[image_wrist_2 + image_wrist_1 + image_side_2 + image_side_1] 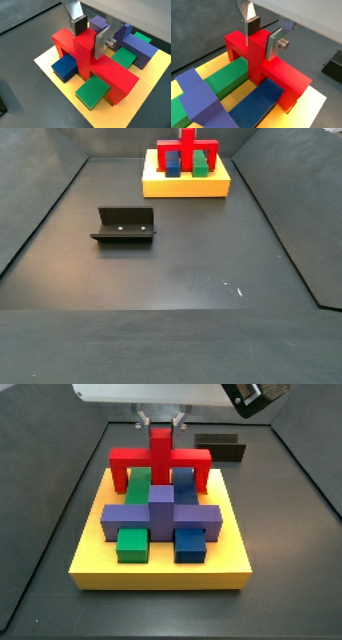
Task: Pick up the red object. Move up. Move to above the board. Insert the red object.
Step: Insert the red object.
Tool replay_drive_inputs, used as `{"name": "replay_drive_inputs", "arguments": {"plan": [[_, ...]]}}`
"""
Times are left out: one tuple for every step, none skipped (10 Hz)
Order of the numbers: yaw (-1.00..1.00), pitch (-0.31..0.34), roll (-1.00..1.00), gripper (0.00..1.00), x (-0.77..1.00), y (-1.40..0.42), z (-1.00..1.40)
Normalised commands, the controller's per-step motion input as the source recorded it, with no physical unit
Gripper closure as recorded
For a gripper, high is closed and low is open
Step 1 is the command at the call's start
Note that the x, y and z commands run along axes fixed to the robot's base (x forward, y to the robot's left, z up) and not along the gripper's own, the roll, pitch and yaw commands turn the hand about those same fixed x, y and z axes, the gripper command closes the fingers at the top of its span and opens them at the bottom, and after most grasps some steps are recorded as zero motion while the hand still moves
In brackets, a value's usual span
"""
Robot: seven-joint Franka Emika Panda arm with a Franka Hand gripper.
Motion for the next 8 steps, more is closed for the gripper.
{"name": "replay_drive_inputs", "arguments": {"plan": [[0.00,-0.111,0.00,1.00,0.08,0.00,-0.21],[-0.02,-0.079,0.00,1.00,0.13,-0.01,-0.18],[-0.06,-0.071,0.00,1.00,0.15,-0.02,-0.18],[-0.07,-0.060,0.00,1.00,0.15,-0.03,-0.19],[-0.09,-0.043,0.03,1.00,0.17,-0.05,-0.21],[-0.12,-0.047,0.01,1.00,0.19,-0.06,-0.19],[-0.11,-0.046,0.02,1.00,0.13,-0.04,-0.17],[-0.05,-0.041,0.03,1.00,0.00,0.00,-0.15]]}}
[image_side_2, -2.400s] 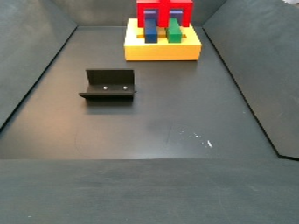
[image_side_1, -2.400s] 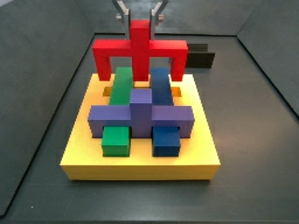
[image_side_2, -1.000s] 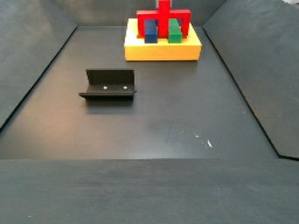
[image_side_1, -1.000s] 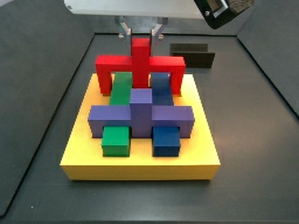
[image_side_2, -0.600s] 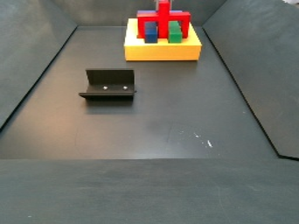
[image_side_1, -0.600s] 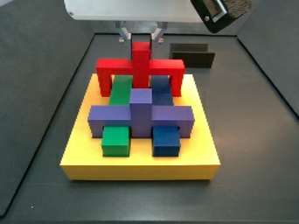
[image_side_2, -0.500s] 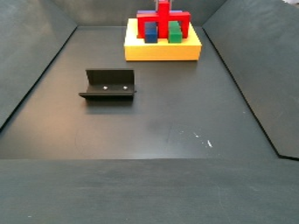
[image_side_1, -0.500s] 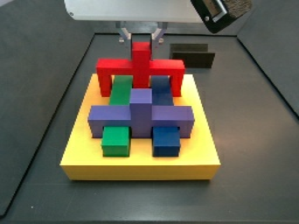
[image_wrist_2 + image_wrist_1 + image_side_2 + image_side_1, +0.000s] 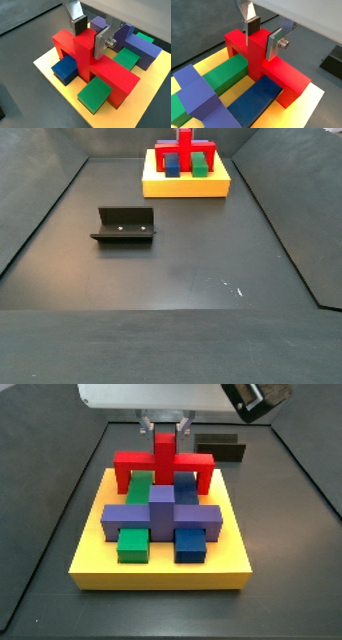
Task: Pick up the red object. Move up. Move to above the board. Insert the red object.
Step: Insert the red object.
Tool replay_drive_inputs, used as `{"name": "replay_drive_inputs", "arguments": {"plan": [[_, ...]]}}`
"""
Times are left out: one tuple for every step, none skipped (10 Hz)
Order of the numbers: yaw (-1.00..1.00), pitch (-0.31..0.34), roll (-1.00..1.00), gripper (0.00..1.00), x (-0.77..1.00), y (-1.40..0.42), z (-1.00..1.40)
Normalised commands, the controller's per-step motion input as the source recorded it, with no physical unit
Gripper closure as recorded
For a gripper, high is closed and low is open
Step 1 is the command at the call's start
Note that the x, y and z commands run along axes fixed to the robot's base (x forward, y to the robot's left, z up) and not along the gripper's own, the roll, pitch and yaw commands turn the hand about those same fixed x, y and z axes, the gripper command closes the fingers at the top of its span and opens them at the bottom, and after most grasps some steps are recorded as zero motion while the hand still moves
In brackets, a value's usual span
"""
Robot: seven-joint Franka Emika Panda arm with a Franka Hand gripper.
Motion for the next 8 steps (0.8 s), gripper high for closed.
{"name": "replay_drive_inputs", "arguments": {"plan": [[0.00,-0.043,0.02,1.00,0.00,0.00,-0.12],[0.00,-0.083,0.00,1.00,0.00,0.00,-0.15],[0.00,-0.151,-0.01,1.00,-0.07,0.00,-0.22],[0.00,-0.157,-0.02,1.00,-0.05,0.00,-0.27],[0.00,-0.196,-0.12,1.00,-0.03,0.03,-0.36],[0.00,-0.307,-0.14,1.00,-0.12,0.00,-0.44],[0.00,-0.223,-0.07,1.00,-0.06,0.00,-0.34],[0.00,0.000,0.00,1.00,0.00,0.00,0.00]]}}
